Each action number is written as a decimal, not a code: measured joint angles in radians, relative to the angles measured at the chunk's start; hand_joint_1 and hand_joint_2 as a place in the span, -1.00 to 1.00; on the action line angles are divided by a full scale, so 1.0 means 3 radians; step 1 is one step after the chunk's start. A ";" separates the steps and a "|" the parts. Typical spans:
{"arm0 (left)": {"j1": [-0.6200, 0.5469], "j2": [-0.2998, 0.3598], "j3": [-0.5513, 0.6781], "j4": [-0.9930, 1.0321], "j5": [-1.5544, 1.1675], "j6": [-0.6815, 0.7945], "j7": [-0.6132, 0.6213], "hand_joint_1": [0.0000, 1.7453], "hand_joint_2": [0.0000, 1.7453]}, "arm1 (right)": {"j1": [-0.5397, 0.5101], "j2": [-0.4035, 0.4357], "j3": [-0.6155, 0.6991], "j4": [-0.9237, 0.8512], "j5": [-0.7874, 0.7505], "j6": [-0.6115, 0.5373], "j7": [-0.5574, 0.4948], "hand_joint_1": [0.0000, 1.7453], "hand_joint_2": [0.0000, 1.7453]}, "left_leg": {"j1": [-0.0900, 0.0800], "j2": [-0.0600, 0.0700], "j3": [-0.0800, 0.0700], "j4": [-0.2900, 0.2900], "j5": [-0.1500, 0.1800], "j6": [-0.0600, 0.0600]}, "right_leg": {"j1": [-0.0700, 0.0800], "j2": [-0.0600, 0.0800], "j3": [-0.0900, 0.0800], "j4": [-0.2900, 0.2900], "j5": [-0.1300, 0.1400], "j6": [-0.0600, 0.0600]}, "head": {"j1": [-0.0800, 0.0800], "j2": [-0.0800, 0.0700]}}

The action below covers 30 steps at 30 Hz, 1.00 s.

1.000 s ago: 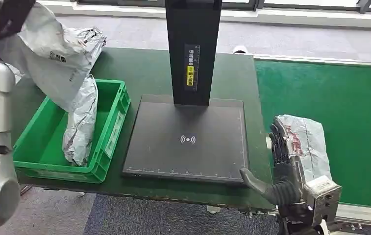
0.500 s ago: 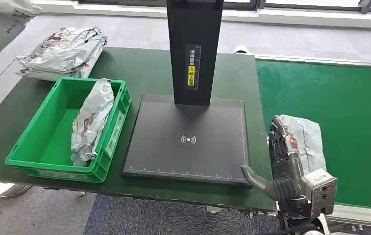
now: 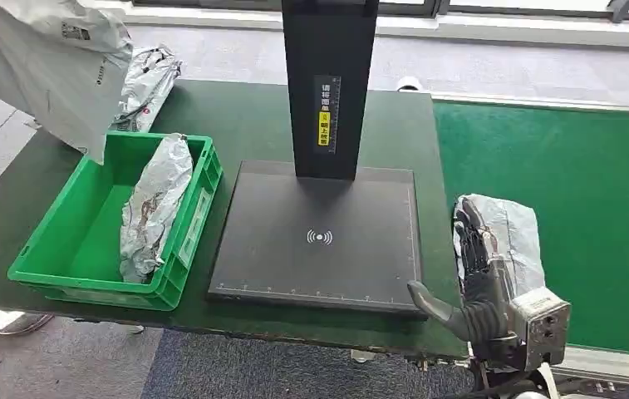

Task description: Moved the parcel from conveyor to table for the left to box.

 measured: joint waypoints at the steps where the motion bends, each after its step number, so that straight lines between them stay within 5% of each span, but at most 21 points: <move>1: 0.0009 -0.0004 -0.0018 -0.0004 0.0093 -0.0085 -0.0009 1.00 1.00 | 0.0006 0.0000 0.0000 0.0000 0.0010 -0.0008 0.0000 -1.00 1.00 | 0.0000 0.0000 0.0000 0.0000 0.0000 0.0000 | 0.0000 0.0000 0.0000 0.0000 0.0000 0.0000 | 0.0000 -0.0001; 2: 0.0010 -0.0011 -0.0024 -0.0004 0.0174 -0.0188 -0.0017 -0.56 1.00 | 0.0017 0.0000 0.0000 -0.0001 0.0017 -0.0014 -0.0001 -1.00 1.00 | 0.0000 0.0000 0.0000 0.0000 0.0000 0.0000 | 0.0000 0.0000 -0.0001 0.0000 0.0000 0.0000 | 0.0000 0.0000; 3: 0.0016 -0.0021 -0.0027 -0.0005 0.0340 -0.0347 -0.0033 -1.00 1.00 | 0.0034 0.0000 0.0000 -0.0004 0.0022 -0.0022 -0.0001 -1.00 1.00 | 0.0000 0.0000 0.0000 0.0000 0.0000 0.0000 | 0.0000 0.0000 -0.0001 0.0000 0.0000 0.0000 | 0.0000 -0.0001; 11: 0.0115 -0.0033 -0.0072 -0.0085 0.1098 -0.0905 -0.0092 -1.00 1.00 | 0.0149 -0.0009 0.0000 -0.0061 0.0023 -0.0029 -0.0001 -1.00 1.00 | 0.0000 0.0001 0.0000 0.0000 0.0000 0.0000 | 0.0000 0.0001 -0.0001 0.0000 0.0000 0.0000 | 0.0000 -0.0001; 30: 0.0187 0.0067 -0.0239 -0.0248 0.1444 -0.1009 0.0008 -1.00 1.00 | 0.0189 -0.0010 -0.0003 -0.0104 0.0084 -0.0010 0.0078 -1.00 1.00 | 0.0000 0.0001 -0.0001 0.0000 0.0000 0.0000 | 0.0003 0.0001 -0.0002 0.0000 0.0000 -0.0001 | 0.0000 -0.0001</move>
